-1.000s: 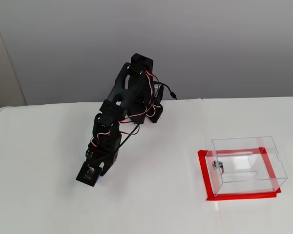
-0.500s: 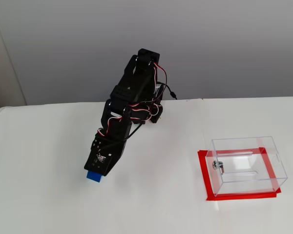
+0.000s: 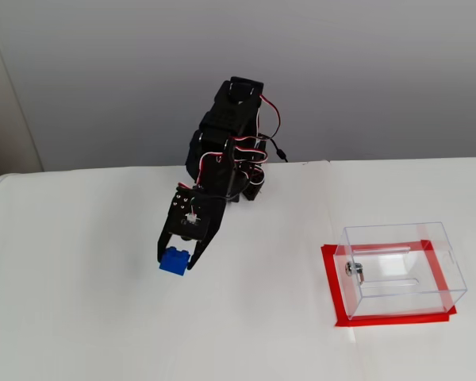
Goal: Pick the blue lego brick and place it into the transparent box
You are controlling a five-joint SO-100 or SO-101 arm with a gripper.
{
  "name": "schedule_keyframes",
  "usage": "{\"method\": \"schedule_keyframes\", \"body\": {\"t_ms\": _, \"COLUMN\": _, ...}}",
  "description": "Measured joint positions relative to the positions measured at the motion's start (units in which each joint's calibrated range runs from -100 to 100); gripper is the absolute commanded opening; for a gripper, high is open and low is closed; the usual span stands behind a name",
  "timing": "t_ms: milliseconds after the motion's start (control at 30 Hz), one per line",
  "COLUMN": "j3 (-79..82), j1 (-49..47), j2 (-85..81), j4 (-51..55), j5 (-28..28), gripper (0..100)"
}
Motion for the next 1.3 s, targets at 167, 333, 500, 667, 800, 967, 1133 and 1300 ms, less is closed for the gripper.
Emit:
{"method": "schedule_keyframes", "body": {"t_ms": 167, "j3": 0.0, "j1": -4.0, "j2": -5.2, "j4": 0.0, "j5": 0.0, "gripper": 9}}
{"method": "schedule_keyframes", "body": {"t_ms": 333, "j3": -0.1, "j1": -9.6, "j2": -9.3, "j4": 0.0, "j5": 0.0, "gripper": 9}}
{"method": "schedule_keyframes", "body": {"t_ms": 500, "j3": -0.1, "j1": -16.7, "j2": -11.5, "j4": 0.0, "j5": 0.0, "gripper": 9}}
{"method": "schedule_keyframes", "body": {"t_ms": 667, "j3": -0.1, "j1": -26.5, "j2": -11.6, "j4": 0.0, "j5": 0.0, "gripper": 10}}
{"method": "schedule_keyframes", "body": {"t_ms": 800, "j3": -0.1, "j1": -34.2, "j2": -11.6, "j4": 0.0, "j5": 0.0, "gripper": 10}}
{"method": "schedule_keyframes", "body": {"t_ms": 967, "j3": -0.1, "j1": -43.2, "j2": -11.6, "j4": 0.0, "j5": 0.0, "gripper": 10}}
{"method": "schedule_keyframes", "body": {"t_ms": 1133, "j3": -0.1, "j1": -51.4, "j2": -11.6, "j4": 0.0, "j5": 0.0, "gripper": 10}}
{"method": "schedule_keyframes", "body": {"t_ms": 1300, "j3": -0.1, "j1": -60.1, "j2": -11.6, "j4": 0.0, "j5": 0.0, "gripper": 10}}
